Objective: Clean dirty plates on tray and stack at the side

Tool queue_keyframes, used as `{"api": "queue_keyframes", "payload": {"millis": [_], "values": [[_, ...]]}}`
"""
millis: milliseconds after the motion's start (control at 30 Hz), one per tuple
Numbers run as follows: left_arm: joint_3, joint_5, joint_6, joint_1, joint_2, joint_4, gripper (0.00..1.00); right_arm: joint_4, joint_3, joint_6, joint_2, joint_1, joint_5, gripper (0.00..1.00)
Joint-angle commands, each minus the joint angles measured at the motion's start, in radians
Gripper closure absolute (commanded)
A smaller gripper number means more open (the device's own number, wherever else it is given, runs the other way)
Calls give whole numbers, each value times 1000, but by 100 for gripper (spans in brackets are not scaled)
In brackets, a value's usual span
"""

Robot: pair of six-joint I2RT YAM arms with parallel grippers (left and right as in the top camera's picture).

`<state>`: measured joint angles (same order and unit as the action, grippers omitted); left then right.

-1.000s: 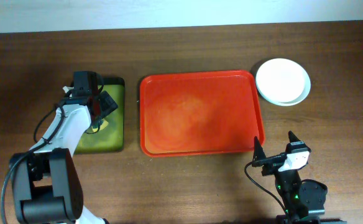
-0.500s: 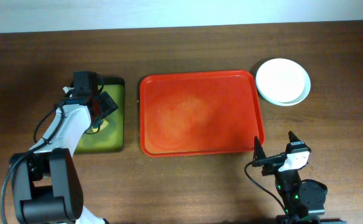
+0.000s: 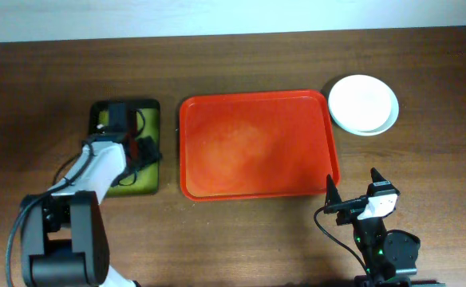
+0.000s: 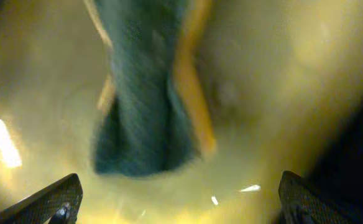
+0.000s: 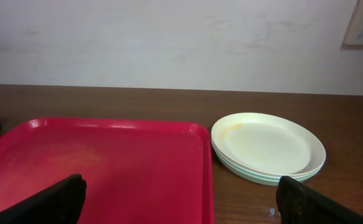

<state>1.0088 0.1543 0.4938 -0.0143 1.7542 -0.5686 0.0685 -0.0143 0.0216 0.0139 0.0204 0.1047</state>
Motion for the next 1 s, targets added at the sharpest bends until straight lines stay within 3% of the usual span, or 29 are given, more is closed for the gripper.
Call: {"api": "queue_keyframes", "payload": {"millis": [0, 233, 500, 567, 667, 833, 967], "values": [[-83, 32, -124, -72, -165, 76, 1, 3, 9, -5, -10, 6, -11, 2], [-424, 134, -156, -164, -567, 315, 1, 3, 9, -5, -10, 6, -12, 2], [-601, 172, -158, -164, -1110, 114, 1, 3, 9, -5, -10, 6, -12, 2], [-647, 175, -226, -164, -1233, 115, 1, 3, 9, -6, -10, 6, -12, 2], [-754, 144, -314, -164, -1353, 219, 1, 3, 9, -5, -10, 6, -12, 1], [-964, 17, -468, -156, -1530, 591, 1, 3, 9, -5, -10, 6, -12, 2], [-1000, 17, -468, -141, -1608, 600, 1, 3, 9, -5, -10, 6, -11, 2]]}}
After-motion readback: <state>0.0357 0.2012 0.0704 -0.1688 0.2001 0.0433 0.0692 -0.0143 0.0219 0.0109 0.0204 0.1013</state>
